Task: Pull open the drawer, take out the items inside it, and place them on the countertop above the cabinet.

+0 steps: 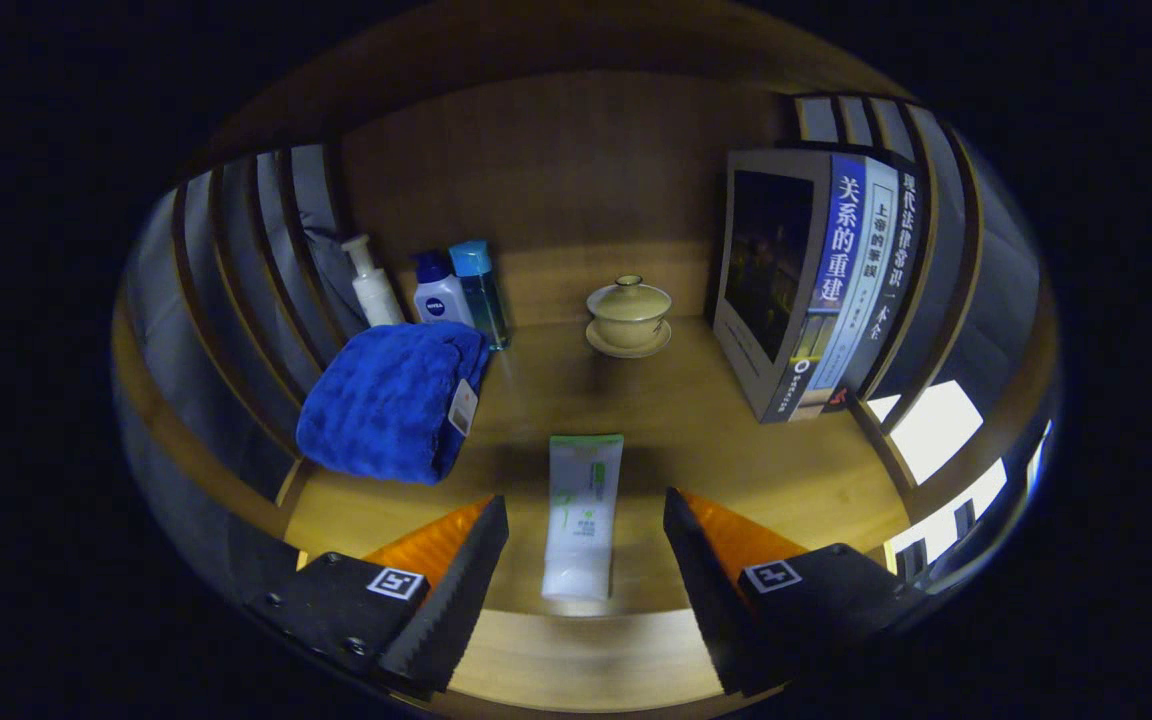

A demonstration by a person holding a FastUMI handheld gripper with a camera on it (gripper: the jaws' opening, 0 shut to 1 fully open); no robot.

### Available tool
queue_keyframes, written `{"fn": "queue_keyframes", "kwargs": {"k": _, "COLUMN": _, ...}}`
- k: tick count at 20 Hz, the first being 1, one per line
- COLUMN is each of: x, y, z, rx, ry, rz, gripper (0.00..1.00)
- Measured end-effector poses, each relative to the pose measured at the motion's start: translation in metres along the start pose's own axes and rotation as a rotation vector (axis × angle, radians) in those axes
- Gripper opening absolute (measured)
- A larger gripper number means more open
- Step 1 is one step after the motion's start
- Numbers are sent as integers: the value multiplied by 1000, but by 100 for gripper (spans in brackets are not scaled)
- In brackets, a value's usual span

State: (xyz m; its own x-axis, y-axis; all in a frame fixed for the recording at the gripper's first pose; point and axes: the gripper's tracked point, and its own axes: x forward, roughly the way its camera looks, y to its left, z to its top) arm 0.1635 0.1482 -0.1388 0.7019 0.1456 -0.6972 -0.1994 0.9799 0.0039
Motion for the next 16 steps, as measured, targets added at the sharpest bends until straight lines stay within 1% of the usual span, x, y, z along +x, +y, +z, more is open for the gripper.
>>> {"fn": "queue_keyframes", "kwargs": {"k": 4, "x": -26, "y": 1, "z": 1, "rx": -31, "ry": -66, "rz": 4, "gripper": 100}}
{"fn": "queue_keyframes", "kwargs": {"k": 7, "x": -54, "y": 4, "z": 5, "rx": -71, "ry": -147, "rz": 9, "gripper": 100}}
{"fn": "queue_keyframes", "kwargs": {"k": 10, "x": -87, "y": 11, "z": 5, "rx": -89, "ry": -246, "rz": 34, "gripper": 100}}
{"fn": "queue_keyframes", "kwargs": {"k": 16, "x": -150, "y": 7, "z": -24, "rx": -94, "ry": -411, "rz": 34, "gripper": 100}}
